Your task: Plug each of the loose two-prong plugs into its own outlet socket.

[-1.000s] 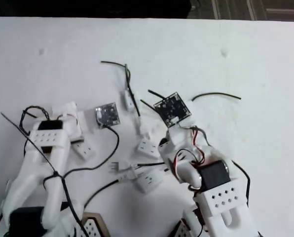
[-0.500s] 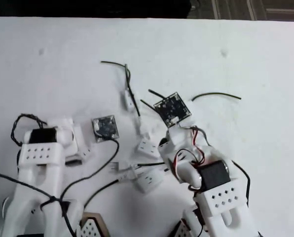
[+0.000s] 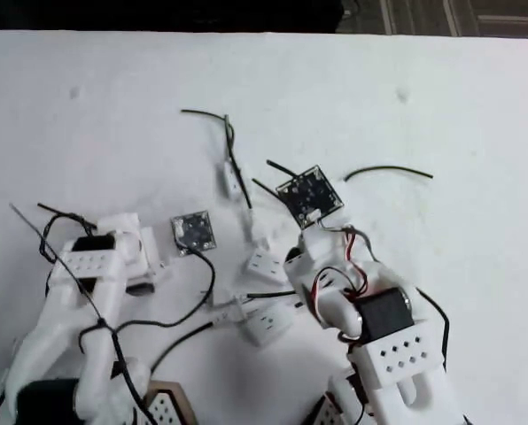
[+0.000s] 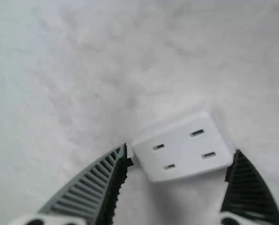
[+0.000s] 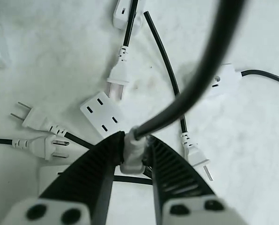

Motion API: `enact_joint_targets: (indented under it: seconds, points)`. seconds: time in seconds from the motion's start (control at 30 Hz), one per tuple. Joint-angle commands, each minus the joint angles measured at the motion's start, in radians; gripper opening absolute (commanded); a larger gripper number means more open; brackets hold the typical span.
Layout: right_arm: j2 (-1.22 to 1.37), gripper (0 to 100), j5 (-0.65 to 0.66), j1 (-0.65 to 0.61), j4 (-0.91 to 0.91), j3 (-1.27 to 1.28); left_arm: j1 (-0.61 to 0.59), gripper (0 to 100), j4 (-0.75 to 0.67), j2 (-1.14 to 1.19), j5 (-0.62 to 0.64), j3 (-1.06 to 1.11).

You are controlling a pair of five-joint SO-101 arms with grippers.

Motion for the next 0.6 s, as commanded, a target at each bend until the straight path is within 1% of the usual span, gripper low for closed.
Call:
enact_joint_targets:
  seconds: [0.0,0.23,0.37,0.47,0.57]
  points:
    - [-0.007,1.8,0.002,0.001,-0.015,-0.006,0.059,33,-0.046,0.064,-0.017,-0.083]
    - [-0.005,1.8,0.002,0.001,-0.015,-0.006,0.213,33,-0.046,0.084,0.187,-0.138]
    - [-0.005,1.8,0.002,0.002,-0.013,-0.006,0.237,33,-0.046,0.088,0.261,-0.203]
    - [-0.013,1.8,0.002,-0.001,-0.015,0.008,0.226,33,-0.035,0.088,0.245,-0.227]
    - [-0.013,1.8,0.002,-0.004,-0.015,0.012,0.182,33,0.051,0.081,0.146,-0.247]
